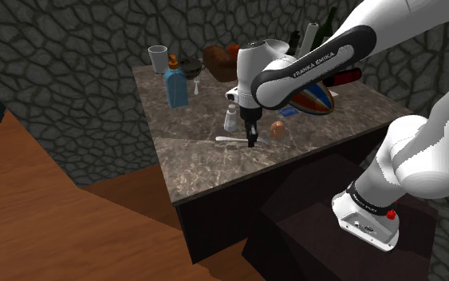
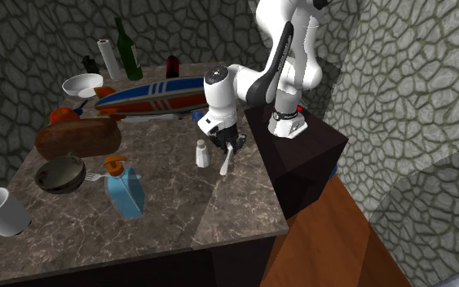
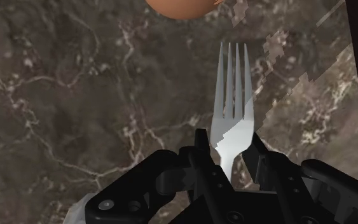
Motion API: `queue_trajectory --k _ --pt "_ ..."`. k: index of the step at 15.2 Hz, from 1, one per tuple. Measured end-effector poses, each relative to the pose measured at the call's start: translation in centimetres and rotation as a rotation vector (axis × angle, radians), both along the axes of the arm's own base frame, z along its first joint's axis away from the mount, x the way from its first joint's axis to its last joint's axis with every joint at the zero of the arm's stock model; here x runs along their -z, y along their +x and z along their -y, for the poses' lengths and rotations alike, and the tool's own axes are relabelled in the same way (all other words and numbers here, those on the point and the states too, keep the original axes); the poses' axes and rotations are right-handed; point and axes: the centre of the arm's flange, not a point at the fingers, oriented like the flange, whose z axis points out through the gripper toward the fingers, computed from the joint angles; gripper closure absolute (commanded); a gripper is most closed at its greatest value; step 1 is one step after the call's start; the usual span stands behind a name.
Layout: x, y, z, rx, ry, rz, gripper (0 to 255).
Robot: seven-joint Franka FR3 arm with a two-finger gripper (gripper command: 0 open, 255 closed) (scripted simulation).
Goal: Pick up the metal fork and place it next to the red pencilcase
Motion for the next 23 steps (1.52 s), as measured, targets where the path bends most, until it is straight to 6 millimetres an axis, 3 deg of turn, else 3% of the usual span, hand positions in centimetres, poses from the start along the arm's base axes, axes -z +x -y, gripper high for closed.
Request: queue_trajectory --k 5,23 --pt "-1.5 -0.1 0.0 0.000 0.000 0.000 255" --pt "-11.0 0.1 0.0 0.000 0.000 0.000 255"
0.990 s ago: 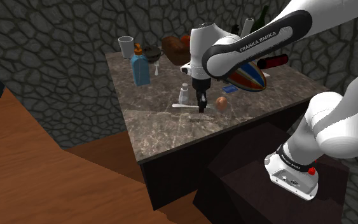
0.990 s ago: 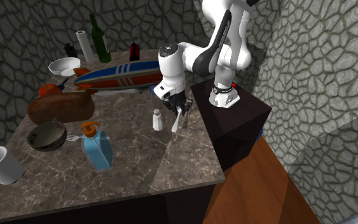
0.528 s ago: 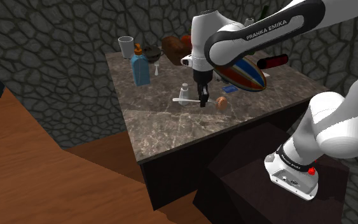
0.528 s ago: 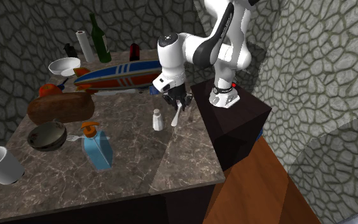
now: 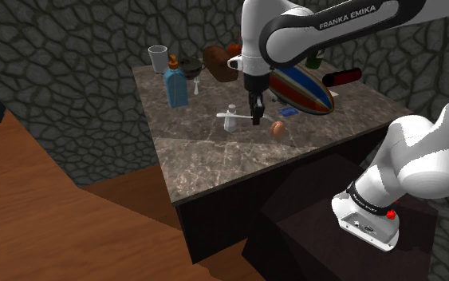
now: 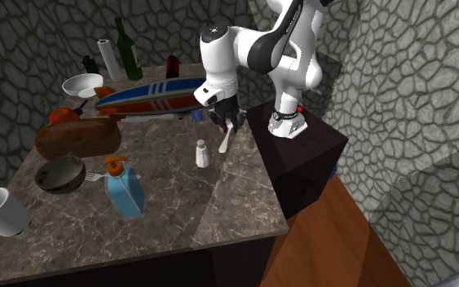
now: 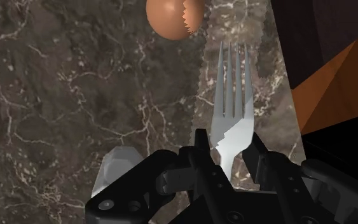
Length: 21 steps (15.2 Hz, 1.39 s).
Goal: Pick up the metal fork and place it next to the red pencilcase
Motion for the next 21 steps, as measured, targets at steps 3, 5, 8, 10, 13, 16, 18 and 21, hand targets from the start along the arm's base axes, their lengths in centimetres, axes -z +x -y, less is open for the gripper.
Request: queue_trajectory --k 3,5,8,10,13,16,18,21 --pt "-1.7 0.0 -0.1 0.000 0.000 0.000 255" --pt "-2.6 0.0 0.0 0.000 0.000 0.000 255" --pt "-3.9 -0.3 0.5 0.000 0.000 0.000 255" --pt "-4.1 -1.0 2.5 0.001 -0.001 0.000 255" --pt "-4.0 -2.5 6.1 0.001 0.000 0.000 255" --pt "-3.9 -4.1 9.7 0.001 0.000 0.000 255" --pt "-4.2 -5.3 12.1 0.001 0.000 0.000 255" --pt "-3.9 -7.0 15.5 0.001 0.001 0.000 255"
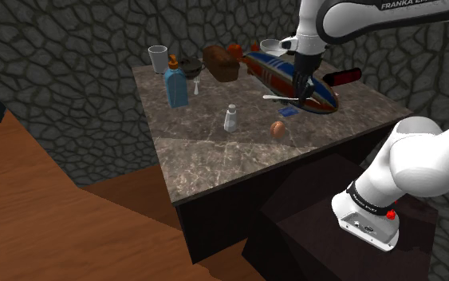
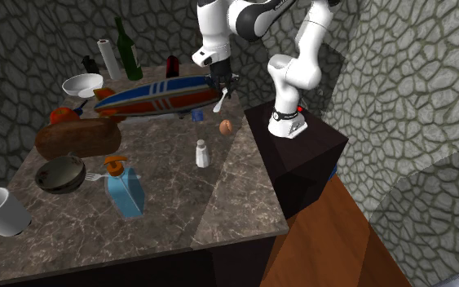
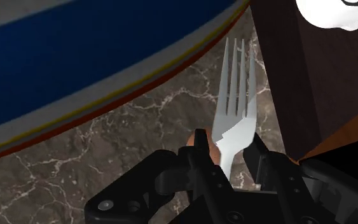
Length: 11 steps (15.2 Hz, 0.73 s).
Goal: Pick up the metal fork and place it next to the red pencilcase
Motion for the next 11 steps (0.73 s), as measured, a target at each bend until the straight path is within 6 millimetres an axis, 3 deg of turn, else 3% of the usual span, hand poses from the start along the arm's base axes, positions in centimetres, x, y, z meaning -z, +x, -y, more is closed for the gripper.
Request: queue_trajectory --k 11 --pt "-0.3 -5.3 13.6 0.001 -0.001 0.001 255"
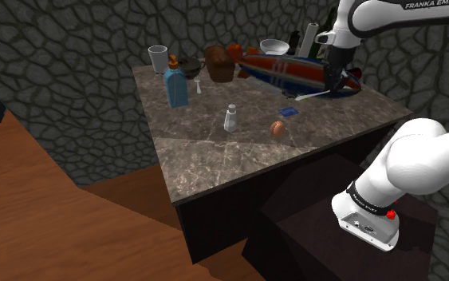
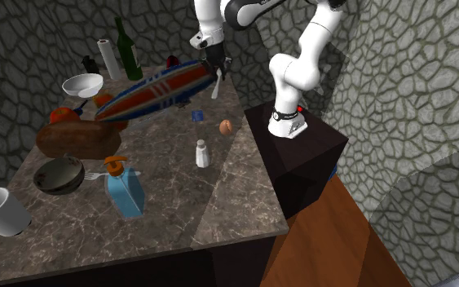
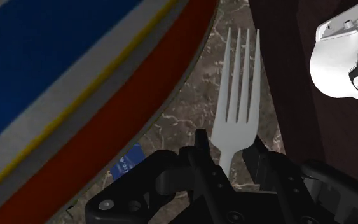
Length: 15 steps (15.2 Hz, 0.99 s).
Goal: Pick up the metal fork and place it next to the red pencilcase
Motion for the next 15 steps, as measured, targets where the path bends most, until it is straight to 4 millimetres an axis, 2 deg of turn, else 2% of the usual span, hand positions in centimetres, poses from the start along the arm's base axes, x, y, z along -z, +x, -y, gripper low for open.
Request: queue_trajectory --k 15 --pt "0.2 -8.1 17.9 -0.001 0.001 0.000 255"
